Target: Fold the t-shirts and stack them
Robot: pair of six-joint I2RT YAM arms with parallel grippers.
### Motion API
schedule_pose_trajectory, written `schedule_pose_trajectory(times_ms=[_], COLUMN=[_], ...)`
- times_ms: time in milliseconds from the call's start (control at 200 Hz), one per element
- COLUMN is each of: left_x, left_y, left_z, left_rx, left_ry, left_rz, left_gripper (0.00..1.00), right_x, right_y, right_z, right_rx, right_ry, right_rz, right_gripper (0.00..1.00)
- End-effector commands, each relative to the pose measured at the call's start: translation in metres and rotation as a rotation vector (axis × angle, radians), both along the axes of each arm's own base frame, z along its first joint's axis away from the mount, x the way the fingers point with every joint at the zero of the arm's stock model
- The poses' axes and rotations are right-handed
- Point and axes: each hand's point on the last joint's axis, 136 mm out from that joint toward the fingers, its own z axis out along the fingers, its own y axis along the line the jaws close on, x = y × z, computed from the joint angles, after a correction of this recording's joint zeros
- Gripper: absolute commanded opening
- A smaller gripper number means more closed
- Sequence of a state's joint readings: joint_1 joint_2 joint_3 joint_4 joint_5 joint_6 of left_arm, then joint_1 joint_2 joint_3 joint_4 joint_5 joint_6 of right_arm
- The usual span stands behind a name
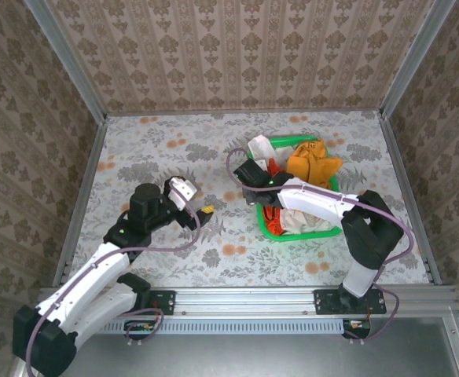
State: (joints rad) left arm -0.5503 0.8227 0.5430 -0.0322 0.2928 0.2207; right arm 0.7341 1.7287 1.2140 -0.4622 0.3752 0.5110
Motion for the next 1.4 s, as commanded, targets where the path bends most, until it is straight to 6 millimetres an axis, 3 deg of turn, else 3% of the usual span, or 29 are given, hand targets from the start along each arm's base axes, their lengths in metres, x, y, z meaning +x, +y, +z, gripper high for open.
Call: schedule_pose_trajectory(times_ms=[0, 105, 430, 765, 905, 1070, 1395], left_x=[0.005, 0.016, 0.042, 0.079, 0.092, 0.092, 0.091], left_y=[-0.011, -0.014, -0.020, -0.020, -0.018, -0.025, -0.037], left_z=[0.007, 0.017, 0.038, 0.042, 0.043, 0.044, 0.033], left_rx=[-0.040, -0.053, -0.103, -0.132, -0.142, -0.134, -0.076], left_ry=[0.013, 0.036, 0.078, 0.108, 0.119, 0.110, 0.094], left_rz=[-0.015, 0.009, 0.079, 0.178, 0.222, 0.186, 0.105], left_gripper=[1.00, 1.00, 1.00, 1.00, 1.00, 1.00, 1.00], right_x=[-0.001, 0.008, 0.054, 0.094, 0.109, 0.124, 0.156], right_y=[-0.022, -0.033, -0.093, -0.153, -0.168, -0.188, -0.221], right_z=[-0.009, -0.002, 0.005, -0.005, -0.007, -0.009, 0.005], right_rx=[-0.077, -0.101, -0.143, -0.222, -0.217, -0.250, -0.270], right_ry=[0.053, 0.036, 0.008, 0.014, -0.007, -0.014, -0.036], right_rz=[0.025, 0.054, 0.072, 0.043, 0.041, 0.038, 0.013], right_gripper=[0.07, 0.00, 0.00, 0.00, 0.00, 0.00, 0.00])
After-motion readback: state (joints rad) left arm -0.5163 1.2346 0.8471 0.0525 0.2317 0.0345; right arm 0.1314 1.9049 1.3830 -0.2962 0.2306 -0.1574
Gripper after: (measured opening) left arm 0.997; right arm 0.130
